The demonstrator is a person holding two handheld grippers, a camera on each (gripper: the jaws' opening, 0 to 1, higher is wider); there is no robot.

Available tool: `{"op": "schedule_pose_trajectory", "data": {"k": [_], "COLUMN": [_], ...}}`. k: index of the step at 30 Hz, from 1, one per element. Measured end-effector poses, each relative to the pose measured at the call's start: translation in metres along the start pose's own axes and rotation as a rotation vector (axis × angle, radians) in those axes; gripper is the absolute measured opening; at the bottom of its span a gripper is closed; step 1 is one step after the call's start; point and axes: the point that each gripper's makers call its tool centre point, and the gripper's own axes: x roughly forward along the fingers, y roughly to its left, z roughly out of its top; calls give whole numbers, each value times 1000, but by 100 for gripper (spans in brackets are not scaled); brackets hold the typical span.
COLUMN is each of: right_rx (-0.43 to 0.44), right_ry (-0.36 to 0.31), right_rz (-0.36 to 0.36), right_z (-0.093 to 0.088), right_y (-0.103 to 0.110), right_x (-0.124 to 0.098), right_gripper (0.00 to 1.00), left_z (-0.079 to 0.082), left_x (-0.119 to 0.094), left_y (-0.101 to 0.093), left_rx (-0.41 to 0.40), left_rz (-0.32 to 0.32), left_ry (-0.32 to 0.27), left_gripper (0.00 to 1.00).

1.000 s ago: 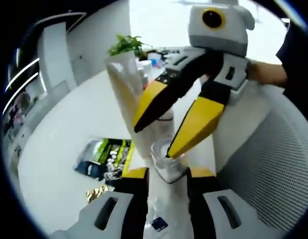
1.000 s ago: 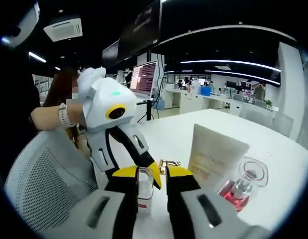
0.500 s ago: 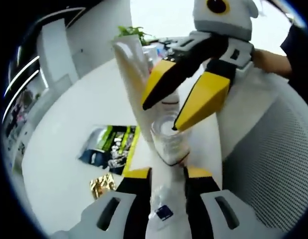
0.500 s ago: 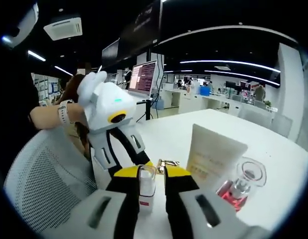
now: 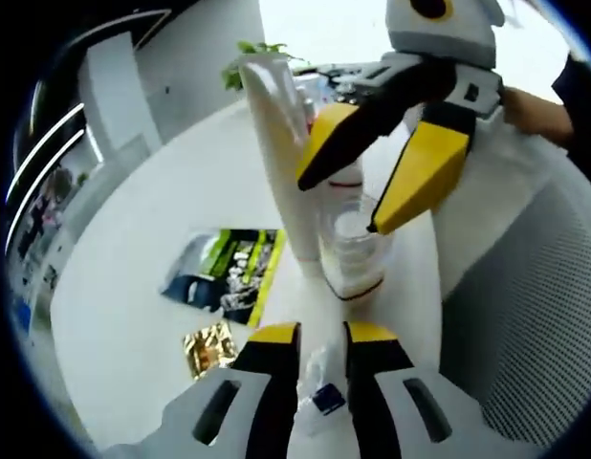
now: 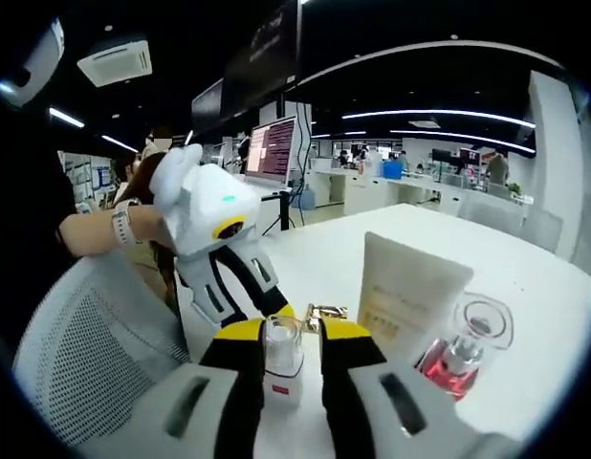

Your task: Arrange the skincare products in the storage area until every visible bottle or jar stands upright without overlapping.

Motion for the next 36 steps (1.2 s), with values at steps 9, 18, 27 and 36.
{"op": "schedule_pose_trajectory", "data": {"k": [9, 18, 27, 36], "right_rx": [-10, -30, -41, -36], "right_ry": [9, 17, 66, 196], "right_rz": [8, 21, 15, 28], "right_z": [-2, -3, -14, -41], "right_y": [2, 4, 8, 9], "right_x": [2, 2, 0, 2], "right_gripper": [22, 24, 24, 24], "left_z": [2, -2, 2, 4], "left_x": [-3, 0, 0, 0], "left_y": [4, -4, -7, -6], "left_rx": [-9, 4, -5, -13], "left_rz": [18, -15, -28, -24], "left_ry": [-16, 10, -9, -17], "left_gripper": [9, 10, 9, 10]}}
